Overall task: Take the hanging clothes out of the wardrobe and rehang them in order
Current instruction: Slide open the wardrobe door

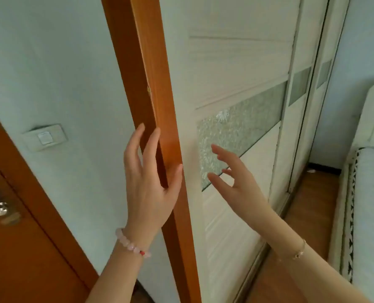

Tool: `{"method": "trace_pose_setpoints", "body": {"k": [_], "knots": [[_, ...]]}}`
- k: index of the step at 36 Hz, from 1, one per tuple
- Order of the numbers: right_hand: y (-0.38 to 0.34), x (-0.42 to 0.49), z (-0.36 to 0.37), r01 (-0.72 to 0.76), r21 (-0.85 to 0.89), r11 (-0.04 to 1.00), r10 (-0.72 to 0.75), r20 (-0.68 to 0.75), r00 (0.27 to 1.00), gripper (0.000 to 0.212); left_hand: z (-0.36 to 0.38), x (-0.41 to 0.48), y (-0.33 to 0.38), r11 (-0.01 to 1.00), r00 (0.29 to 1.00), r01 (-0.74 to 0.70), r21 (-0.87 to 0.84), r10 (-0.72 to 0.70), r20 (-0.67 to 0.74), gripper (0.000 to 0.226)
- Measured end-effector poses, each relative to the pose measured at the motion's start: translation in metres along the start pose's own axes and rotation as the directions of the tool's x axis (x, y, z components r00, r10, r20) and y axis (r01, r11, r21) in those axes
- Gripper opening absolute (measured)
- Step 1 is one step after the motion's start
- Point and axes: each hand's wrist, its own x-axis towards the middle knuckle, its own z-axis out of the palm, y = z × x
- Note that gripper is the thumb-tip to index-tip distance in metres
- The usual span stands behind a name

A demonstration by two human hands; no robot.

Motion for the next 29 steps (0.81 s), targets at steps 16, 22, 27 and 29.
{"method": "trace_pose_setpoints", "body": {"k": [16,22,27,29], "knots": [[-0.021,0.033,0.036,0.217,0.141,0.966,-0.214,-0.034,0.976,0.057,0.041,0.002,-0.021,0.999,0.99,0.012,-0.049,-0.019,-0.138,0.062],[-0.011,0.036,0.042,0.235,0.174,0.956,-0.234,-0.026,0.972,0.055,0.046,0.0,-0.024,0.992,0.99,-0.006,-0.13,-0.013,-0.143,0.058],[-0.003,0.04,0.046,0.277,0.057,0.959,-0.275,-0.043,0.961,0.065,0.048,0.0,-0.022,0.987,0.986,-0.014,-0.162,-0.013,-0.165,0.056],[-0.002,0.042,0.045,0.293,0.05,0.955,-0.289,-0.068,0.955,0.067,0.049,0.0,-0.021,0.986,0.985,-0.009,-0.166,-0.02,-0.172,0.056]]}}
